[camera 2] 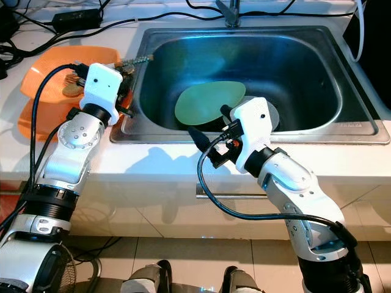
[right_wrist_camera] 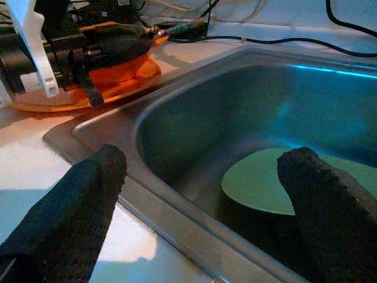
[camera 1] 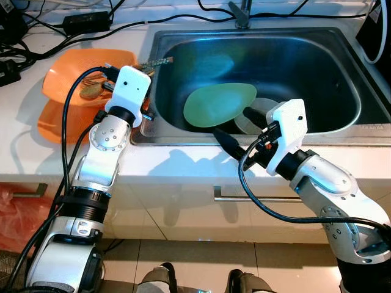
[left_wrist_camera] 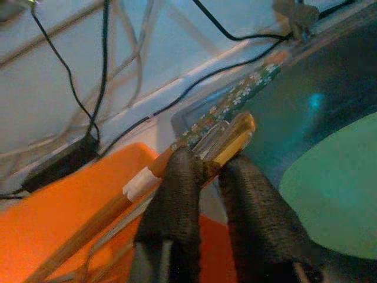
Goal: Kitchen organization
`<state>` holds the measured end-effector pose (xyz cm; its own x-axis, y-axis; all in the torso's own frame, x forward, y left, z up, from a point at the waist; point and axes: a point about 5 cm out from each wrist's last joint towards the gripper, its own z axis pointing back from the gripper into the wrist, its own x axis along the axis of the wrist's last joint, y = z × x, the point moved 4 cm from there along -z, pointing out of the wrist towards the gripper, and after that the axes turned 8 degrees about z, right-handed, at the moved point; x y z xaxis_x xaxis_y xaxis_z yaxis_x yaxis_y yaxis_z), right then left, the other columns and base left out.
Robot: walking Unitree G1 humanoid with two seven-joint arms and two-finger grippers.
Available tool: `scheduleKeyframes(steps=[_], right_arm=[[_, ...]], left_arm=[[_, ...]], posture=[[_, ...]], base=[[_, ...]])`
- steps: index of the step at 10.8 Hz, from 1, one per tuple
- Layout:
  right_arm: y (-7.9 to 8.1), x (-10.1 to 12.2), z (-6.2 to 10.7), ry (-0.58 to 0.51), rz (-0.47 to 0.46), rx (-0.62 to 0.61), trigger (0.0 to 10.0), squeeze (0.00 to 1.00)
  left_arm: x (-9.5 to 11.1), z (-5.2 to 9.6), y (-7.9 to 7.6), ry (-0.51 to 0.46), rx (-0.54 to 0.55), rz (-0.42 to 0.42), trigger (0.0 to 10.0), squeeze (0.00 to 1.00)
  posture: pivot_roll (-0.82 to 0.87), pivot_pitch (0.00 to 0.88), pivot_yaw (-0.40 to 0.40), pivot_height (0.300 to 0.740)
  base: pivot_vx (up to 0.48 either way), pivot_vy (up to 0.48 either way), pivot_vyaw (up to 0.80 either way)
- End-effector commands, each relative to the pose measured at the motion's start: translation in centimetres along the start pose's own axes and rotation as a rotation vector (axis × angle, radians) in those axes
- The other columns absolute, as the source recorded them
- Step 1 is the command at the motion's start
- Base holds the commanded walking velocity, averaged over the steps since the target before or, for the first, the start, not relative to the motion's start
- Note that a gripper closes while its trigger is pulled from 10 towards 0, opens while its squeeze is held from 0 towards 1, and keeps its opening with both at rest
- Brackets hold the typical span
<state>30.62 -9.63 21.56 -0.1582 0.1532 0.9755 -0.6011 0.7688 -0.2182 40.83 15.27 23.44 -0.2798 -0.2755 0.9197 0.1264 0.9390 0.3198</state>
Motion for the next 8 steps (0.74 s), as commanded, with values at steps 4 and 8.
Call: scheduleKeyframes(steps=[4, 8], right_arm=[[-0.3, 0.6, 0.0, -0.023, 0.006, -0.007, 10.0, 0.0], [-0.5, 0.2, 0.0, -0.011, 0.009, -0.006, 10.0, 0.0]], left_arm=[[1.7, 0.5, 0.4, -0.074, 0.027, -0.032, 0.0, 0.0], [6.8, 1.1, 0.9, -0.292, 0.066, -0.031, 0.0, 0.0]], posture=[[-0.03, 0.184, 0.084, 0.74], [-0.02, 0.173, 0.076, 0.74]], base=[[0.0, 0.0, 0.0], [0.0, 0.0, 0.0]])
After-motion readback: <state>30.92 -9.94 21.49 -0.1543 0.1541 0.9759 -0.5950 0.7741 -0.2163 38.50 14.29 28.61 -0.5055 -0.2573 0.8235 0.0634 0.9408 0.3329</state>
